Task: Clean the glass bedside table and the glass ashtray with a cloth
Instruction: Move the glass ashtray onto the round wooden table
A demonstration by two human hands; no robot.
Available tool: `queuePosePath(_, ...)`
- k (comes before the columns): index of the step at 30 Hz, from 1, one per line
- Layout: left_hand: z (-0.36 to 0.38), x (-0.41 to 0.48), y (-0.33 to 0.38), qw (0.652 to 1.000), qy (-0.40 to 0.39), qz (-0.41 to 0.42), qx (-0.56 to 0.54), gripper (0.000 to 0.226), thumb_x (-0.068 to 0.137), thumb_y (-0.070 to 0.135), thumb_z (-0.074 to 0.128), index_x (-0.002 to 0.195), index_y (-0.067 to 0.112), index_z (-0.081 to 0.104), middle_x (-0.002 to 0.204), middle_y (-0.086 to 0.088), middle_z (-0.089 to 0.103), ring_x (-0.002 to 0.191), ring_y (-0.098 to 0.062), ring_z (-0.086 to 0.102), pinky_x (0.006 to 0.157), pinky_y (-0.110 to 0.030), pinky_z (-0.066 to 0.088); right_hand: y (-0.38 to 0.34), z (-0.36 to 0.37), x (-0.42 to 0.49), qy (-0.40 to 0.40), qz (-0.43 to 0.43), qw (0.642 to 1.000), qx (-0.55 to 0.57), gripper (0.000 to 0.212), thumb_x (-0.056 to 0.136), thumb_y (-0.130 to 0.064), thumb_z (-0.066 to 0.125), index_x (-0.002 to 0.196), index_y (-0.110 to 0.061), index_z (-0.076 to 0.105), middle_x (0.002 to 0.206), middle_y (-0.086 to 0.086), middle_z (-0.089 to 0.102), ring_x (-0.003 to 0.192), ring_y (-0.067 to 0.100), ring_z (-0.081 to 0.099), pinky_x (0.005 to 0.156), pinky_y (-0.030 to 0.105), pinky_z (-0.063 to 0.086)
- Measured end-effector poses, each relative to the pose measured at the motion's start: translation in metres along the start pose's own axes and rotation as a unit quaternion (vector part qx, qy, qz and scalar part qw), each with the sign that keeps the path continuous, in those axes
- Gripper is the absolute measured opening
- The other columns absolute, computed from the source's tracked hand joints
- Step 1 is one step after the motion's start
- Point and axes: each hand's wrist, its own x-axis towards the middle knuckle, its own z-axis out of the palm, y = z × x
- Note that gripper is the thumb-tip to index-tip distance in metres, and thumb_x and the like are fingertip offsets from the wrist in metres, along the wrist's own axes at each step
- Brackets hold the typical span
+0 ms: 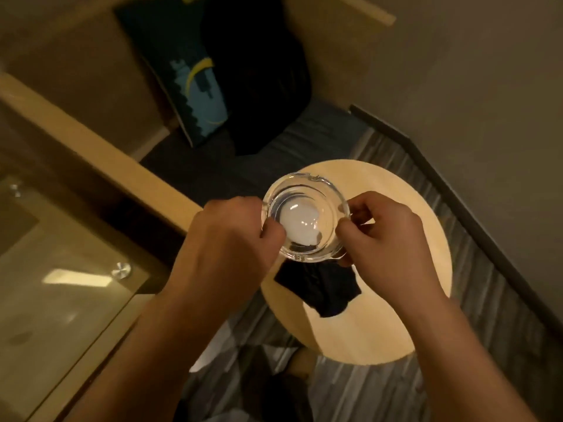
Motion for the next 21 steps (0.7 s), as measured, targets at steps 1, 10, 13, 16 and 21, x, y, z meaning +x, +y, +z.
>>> queuePosePath(1,0.017,0.005,0.011,1.000,-0.007,0.000,0.005,0.032,0.089,0.026,0.058,0.059,0.021,0.045,0.052,0.008,0.042,0.048,-0.009,0.035,0.048,-0.024,0.026,0.016,-0.009,0.004,0.007,0.009,1.000,-0.003,0.012,0.090,-0.015,0.065,0.090,-0.027,0.066,0.071,-0.005,0.070,0.057,0.013,0.072,0.053,0.038,0.062)
queuePosePath(10,0.165,0.057,0.059,0.994,-0.105,-0.001,0.011,0.025,0.093,0.024,0.058,0.071,0.011,0.058,0.062,-0.004,0.054,0.057,-0.022,0.046,0.053,-0.029,0.034,0.154,-0.039,0.043,0.053,0.100,0.993,-0.021,0.008,0.088,-0.013,0.060,0.086,-0.020,0.063,0.064,-0.001,0.069,0.056,0.015,0.070,0.060,0.048,0.061)
queuePosePath(13,0.206,0.066,0.055,0.993,-0.111,0.001,-0.045,0.031,0.095,0.012,0.059,0.067,0.000,0.050,0.054,-0.008,0.042,0.051,-0.017,0.032,0.053,-0.030,0.028,0.190,-0.031,0.059,0.052,0.121,0.991,-0.013,0.006,0.089,-0.013,0.059,0.091,-0.017,0.063,0.070,0.002,0.071,0.064,0.022,0.072,0.064,0.051,0.061)
queuePosePath(16,0.239,0.074,0.046,0.992,-0.118,-0.004,-0.048,0.031,0.095,0.006,0.060,0.068,0.002,0.045,0.055,-0.002,0.036,0.051,-0.015,0.029,0.048,-0.025,0.022,0.219,-0.017,0.073,0.041,0.141,0.989,-0.011,0.009,0.091,-0.015,0.059,0.097,-0.012,0.064,0.078,0.007,0.071,0.071,0.028,0.071,0.069,0.051,0.061)
queuePosePath(21,0.271,0.078,0.024,0.993,-0.095,0.044,-0.061,0.024,0.088,-0.009,0.064,0.066,-0.007,0.056,0.058,-0.019,0.044,0.055,-0.025,0.035,0.055,-0.032,0.025,0.245,0.011,0.087,0.019,0.152,0.988,-0.016,0.005,0.091,-0.012,0.058,0.092,-0.009,0.061,0.079,0.012,0.070,0.074,0.033,0.069,0.070,0.050,0.058)
